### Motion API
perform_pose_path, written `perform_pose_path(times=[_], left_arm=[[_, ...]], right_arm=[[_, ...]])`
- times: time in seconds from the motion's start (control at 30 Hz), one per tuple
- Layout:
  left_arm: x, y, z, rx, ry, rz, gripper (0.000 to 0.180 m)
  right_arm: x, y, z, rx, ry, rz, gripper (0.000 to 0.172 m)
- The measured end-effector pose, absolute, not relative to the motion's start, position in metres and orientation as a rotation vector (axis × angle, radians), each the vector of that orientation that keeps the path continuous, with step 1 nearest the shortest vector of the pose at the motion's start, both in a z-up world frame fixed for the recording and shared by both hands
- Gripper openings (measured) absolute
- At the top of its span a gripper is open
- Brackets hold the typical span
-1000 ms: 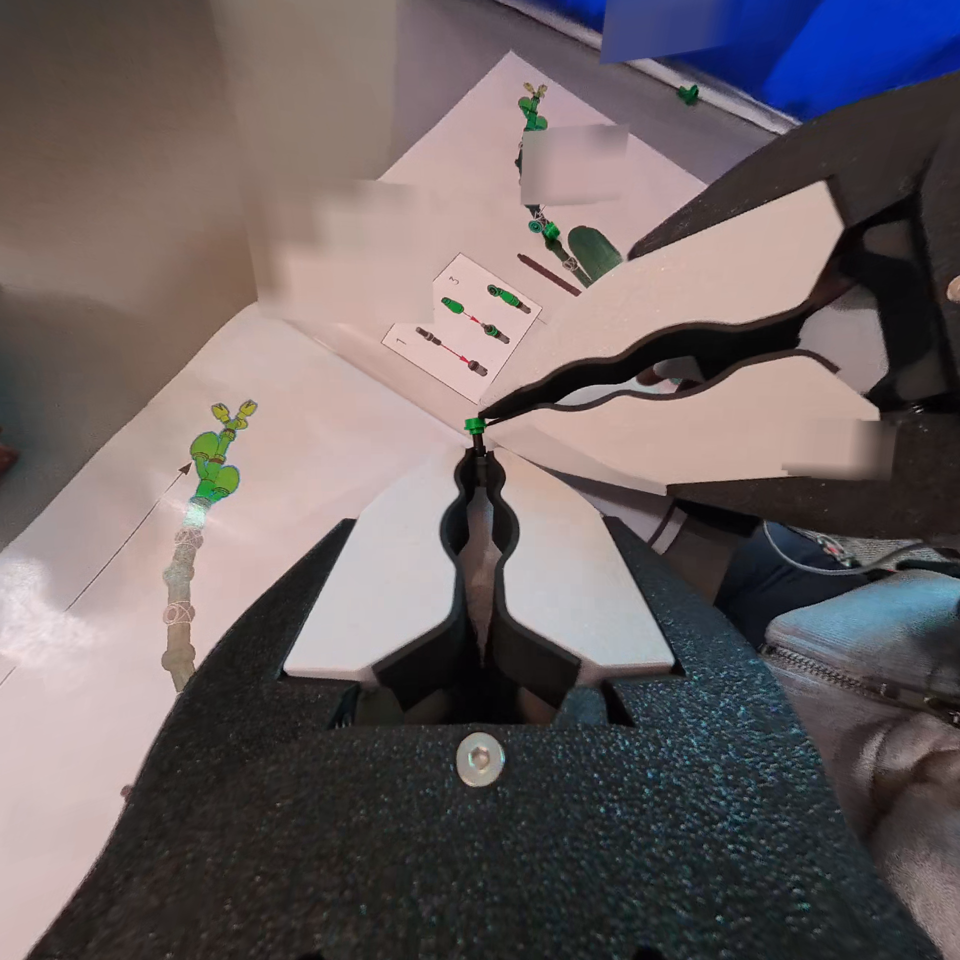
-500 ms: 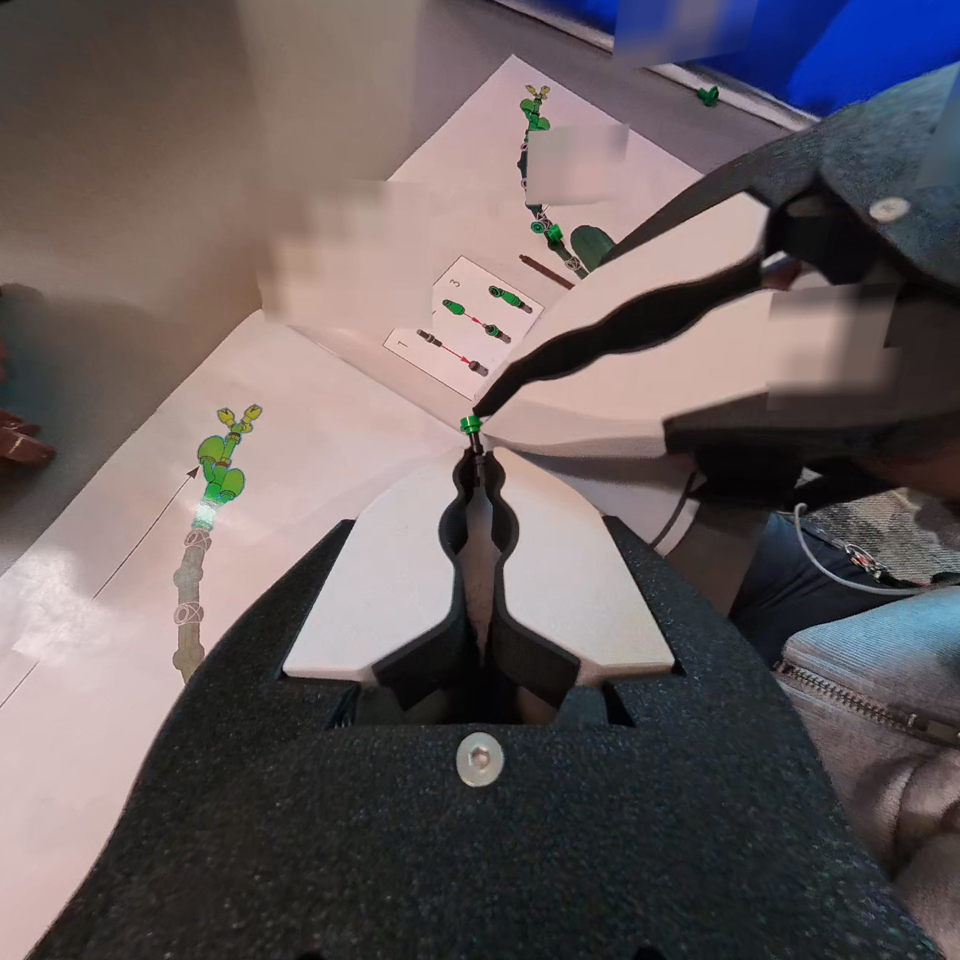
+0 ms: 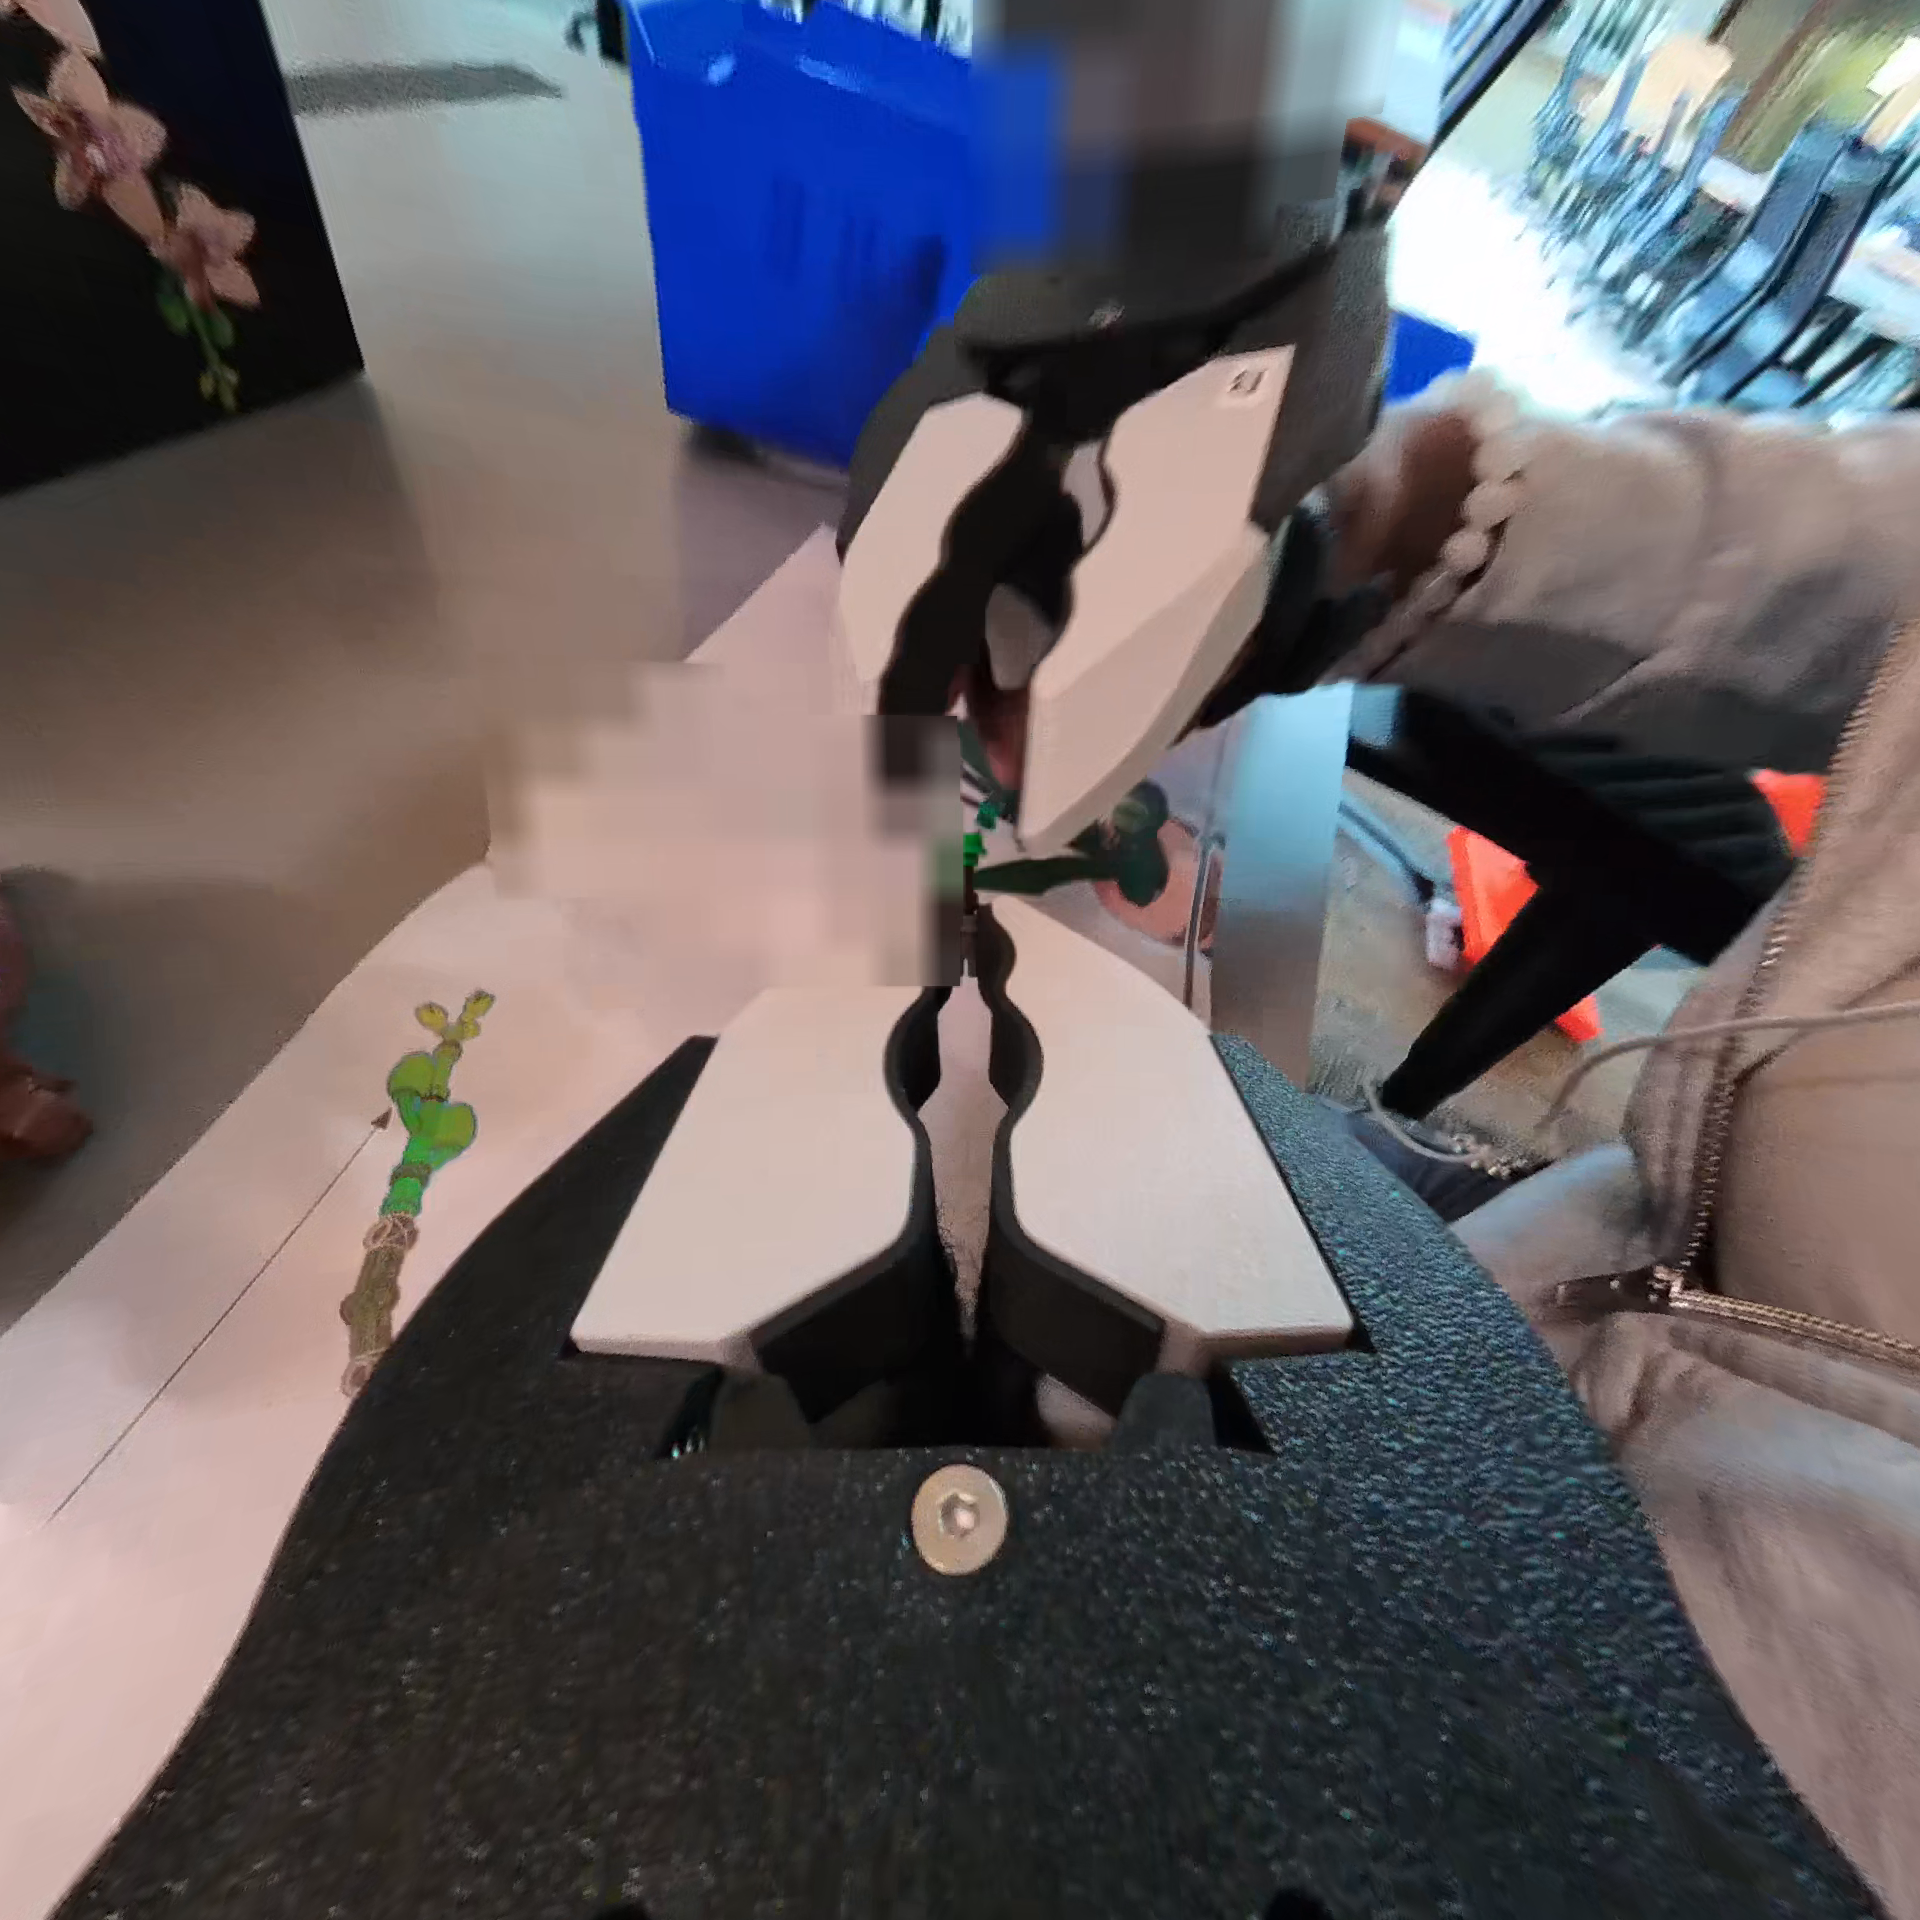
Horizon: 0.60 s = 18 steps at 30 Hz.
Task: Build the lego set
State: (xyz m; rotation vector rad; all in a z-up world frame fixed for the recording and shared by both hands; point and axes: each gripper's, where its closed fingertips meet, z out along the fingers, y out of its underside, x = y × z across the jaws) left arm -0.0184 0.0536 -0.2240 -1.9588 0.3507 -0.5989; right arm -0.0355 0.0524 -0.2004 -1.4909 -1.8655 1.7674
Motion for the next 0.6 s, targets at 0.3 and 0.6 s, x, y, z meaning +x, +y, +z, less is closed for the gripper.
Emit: perform_pose_path(times=[0.3, 0.6], left_arm=[[-0.018, 0.052, -0.219, -1.904, 0.387, -0.633, 0.003], [-0.016, 0.05, -0.212, -1.858, 0.399, -0.679, 0.003]], right_arm=[[-0.036, 0.047, -0.203, -1.396, -2.034, 1.853, 0.008], [-0.034, 0.043, -0.201, -1.388, -2.005, 1.901, 0.008]])
